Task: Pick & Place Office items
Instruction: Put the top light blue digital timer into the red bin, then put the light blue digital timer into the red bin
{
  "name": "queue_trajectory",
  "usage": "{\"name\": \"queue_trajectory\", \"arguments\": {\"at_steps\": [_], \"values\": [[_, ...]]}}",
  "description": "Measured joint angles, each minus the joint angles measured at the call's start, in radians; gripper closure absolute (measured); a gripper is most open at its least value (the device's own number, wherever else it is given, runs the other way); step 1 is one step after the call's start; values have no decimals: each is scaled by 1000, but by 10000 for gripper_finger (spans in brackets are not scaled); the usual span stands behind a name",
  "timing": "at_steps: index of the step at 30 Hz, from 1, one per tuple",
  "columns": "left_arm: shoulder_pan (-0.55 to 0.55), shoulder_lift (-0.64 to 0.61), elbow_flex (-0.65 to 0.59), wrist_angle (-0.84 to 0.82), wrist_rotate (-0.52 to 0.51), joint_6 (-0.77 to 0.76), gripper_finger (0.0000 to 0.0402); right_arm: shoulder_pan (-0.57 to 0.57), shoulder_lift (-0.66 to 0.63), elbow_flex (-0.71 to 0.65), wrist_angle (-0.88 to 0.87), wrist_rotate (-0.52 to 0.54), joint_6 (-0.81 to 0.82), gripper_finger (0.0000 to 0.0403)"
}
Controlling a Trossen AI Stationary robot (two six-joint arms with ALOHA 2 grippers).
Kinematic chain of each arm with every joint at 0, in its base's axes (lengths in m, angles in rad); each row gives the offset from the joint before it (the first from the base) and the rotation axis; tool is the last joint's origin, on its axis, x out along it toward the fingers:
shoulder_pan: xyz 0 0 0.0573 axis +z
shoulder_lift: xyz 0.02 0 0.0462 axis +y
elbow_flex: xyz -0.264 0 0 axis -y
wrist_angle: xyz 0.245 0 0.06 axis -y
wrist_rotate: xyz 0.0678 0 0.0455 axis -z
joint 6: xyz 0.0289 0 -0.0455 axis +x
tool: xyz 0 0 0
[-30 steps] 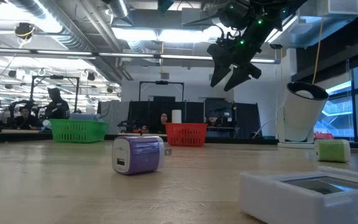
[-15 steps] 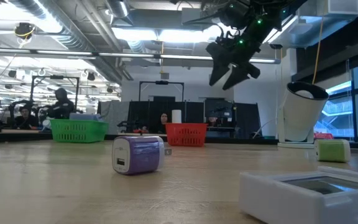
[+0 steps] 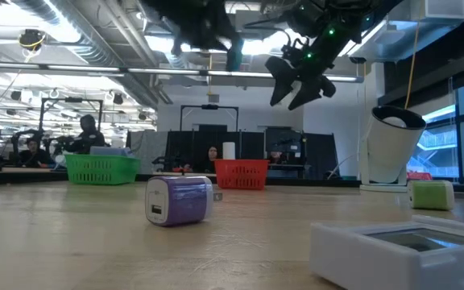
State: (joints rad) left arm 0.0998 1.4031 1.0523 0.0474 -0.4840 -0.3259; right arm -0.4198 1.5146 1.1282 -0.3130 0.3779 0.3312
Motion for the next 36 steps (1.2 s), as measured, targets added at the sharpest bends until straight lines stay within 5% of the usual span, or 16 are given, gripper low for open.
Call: {"name": "queue_trajectory", "arguments": {"at_steps": [5,16,28,36], "values": [[130,130,0,31,173,82,248,-42,0,0,-1,-73,72,112],[293,427,0,165,327,142,249,-61,0,0,-1,-80,106,112],[292,438,0,161,359,178,199,-61,0,0,-1,-83,104,112],[277,316,0,142,363,157,164,-61,0,0,-2,-82,78,112]]}}
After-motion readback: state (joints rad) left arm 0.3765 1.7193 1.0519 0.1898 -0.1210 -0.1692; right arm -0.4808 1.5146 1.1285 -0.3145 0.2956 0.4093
